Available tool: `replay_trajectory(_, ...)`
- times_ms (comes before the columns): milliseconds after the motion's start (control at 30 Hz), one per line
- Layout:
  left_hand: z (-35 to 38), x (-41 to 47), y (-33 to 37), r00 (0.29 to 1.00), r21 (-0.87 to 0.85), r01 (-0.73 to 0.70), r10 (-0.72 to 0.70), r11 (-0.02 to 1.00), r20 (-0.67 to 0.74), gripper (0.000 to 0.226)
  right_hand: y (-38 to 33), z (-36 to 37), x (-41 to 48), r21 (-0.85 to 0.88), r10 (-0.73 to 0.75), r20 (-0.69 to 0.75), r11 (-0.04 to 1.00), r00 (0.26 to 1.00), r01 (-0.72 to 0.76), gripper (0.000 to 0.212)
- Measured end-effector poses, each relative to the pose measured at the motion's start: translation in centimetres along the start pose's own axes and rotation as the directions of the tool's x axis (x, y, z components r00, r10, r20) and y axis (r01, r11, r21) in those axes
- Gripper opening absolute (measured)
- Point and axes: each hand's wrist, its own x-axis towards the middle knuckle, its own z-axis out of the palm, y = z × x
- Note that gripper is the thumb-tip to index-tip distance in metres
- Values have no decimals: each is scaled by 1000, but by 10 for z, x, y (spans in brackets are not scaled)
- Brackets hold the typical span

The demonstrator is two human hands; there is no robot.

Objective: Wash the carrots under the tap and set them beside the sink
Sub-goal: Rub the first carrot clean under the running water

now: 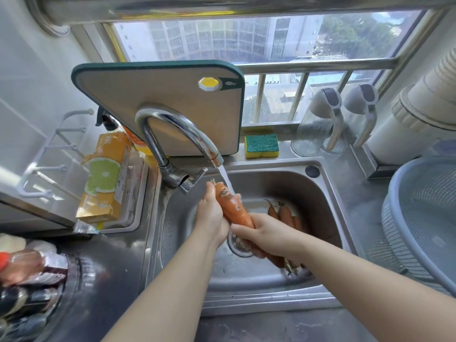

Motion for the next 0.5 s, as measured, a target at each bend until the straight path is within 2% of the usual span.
replay_trajectory(67, -5, -3, 1, 989, 40, -45, 39, 998, 143, 38, 4, -6, -2, -39, -14, -27, 999, 1000, 13, 26)
replay_trajectory(167, -12, -5, 3, 962, 217, -134, 73, 967, 264, 27, 9, -10, 2, -291, -29, -117, 957, 993, -6, 25)
replay_trajectory(267, -10, -4, 5, 965, 296, -198, 132, 934, 228, 21, 7, -9, 3, -550, -106, -241, 834, 965, -46, 28)
replay_trajectory(400, -2, -1, 4, 984, 222, -170, 155, 960, 85, 16, 4, -2, 2, -685, -179, -310, 723, 934, -89, 26)
replay_trajectory(500, -10, -8, 9, 974, 152, -90, 55, 984, 222, 13, 4, -8, 2, -640, -136, -257, 766, 957, -62, 25)
